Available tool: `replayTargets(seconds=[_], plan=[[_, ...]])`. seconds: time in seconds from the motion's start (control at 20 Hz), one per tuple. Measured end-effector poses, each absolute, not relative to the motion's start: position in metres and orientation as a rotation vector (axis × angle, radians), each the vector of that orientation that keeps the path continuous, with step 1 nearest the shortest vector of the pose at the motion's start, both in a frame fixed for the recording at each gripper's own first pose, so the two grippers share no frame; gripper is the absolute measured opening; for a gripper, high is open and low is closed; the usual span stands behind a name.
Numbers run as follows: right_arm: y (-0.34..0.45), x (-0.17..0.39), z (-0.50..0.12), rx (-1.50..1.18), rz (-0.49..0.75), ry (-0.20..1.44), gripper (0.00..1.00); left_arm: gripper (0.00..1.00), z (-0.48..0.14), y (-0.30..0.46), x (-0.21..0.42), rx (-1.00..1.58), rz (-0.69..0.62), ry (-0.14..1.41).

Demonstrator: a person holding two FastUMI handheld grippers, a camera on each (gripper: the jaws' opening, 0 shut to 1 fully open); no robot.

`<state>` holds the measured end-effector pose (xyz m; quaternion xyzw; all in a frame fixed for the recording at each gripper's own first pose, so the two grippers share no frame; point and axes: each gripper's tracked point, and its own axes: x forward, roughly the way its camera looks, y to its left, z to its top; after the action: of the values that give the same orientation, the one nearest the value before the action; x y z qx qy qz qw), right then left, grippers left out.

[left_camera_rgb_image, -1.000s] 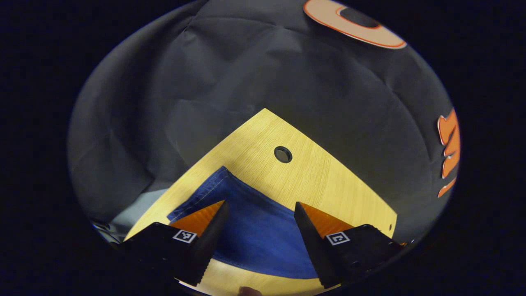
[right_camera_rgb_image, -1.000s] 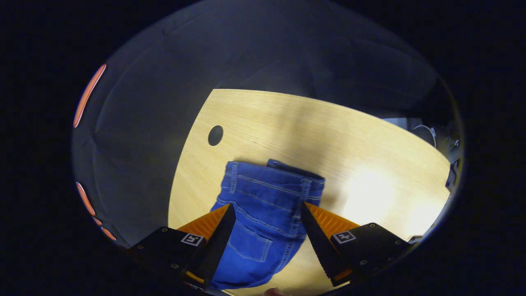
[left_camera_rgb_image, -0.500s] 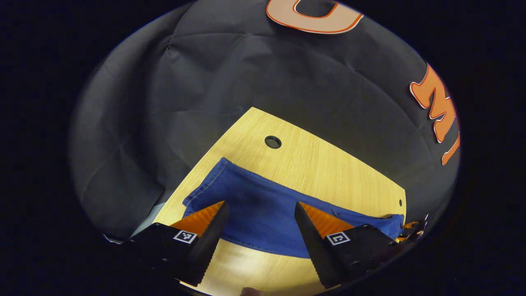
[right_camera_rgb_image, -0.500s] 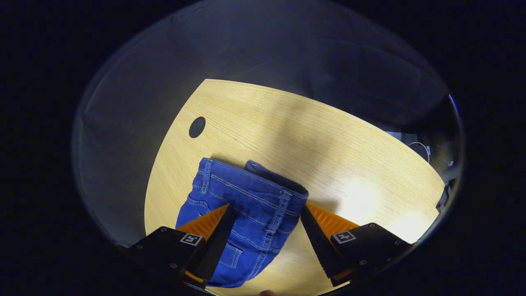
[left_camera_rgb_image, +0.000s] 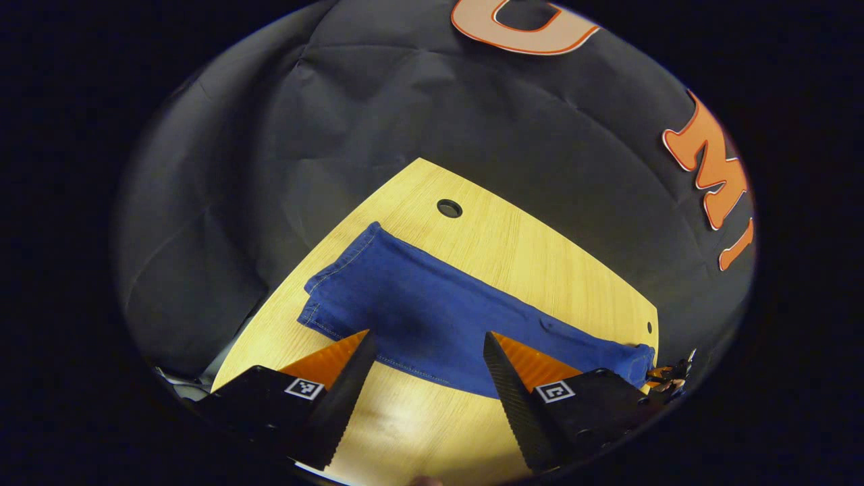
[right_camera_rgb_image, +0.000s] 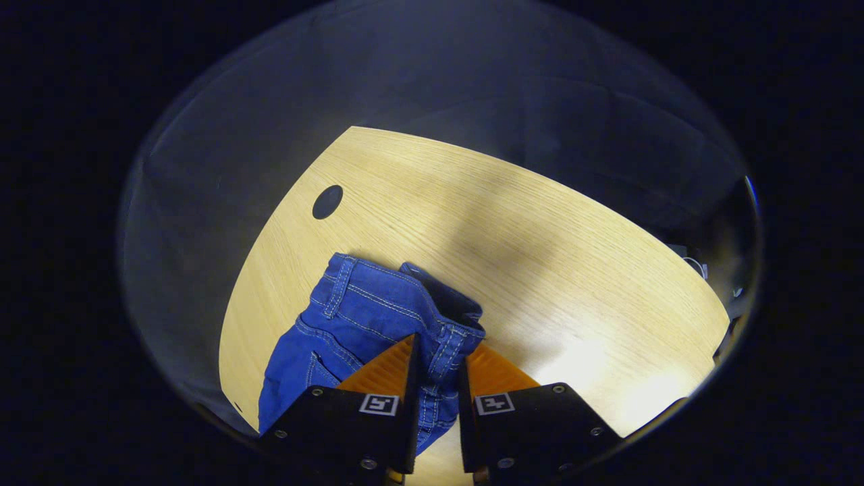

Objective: Grasp the waist and the cuffs of the jeans and fold them to make the two legs overlap; first hold the waist and fold one-third of the jeans toward the cuffs, then hold the cuffs and fold the remaining one-third in the same direction to finish folding.

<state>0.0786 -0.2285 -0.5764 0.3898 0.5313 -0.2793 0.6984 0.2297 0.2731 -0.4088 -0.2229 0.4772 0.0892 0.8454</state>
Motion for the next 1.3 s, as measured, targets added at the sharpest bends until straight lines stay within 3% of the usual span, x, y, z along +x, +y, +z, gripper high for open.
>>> replayTargets(seconds=[0.05,0.1,0.65,1.3], plan=[[-0.228,0.079,-0.574,0.883,-0.611,1.158,0.27,0.98,-0.409,0.274,0.232,-0.466,0.177,1.001],[-0.227,0.085,-0.568,0.904,-0.597,1.118,0.17,0.97,-0.41,0.273,0.232,-0.462,0.168,1.0],[-0.166,0.131,-0.456,0.958,-0.34,0.916,0.16,0.97,-0.404,0.268,0.242,-0.521,0.155,0.986],[0.006,0.152,-0.376,0.818,-0.009,0.935,0.16,0.97,-0.4,0.262,0.255,-0.583,0.169,0.982]])
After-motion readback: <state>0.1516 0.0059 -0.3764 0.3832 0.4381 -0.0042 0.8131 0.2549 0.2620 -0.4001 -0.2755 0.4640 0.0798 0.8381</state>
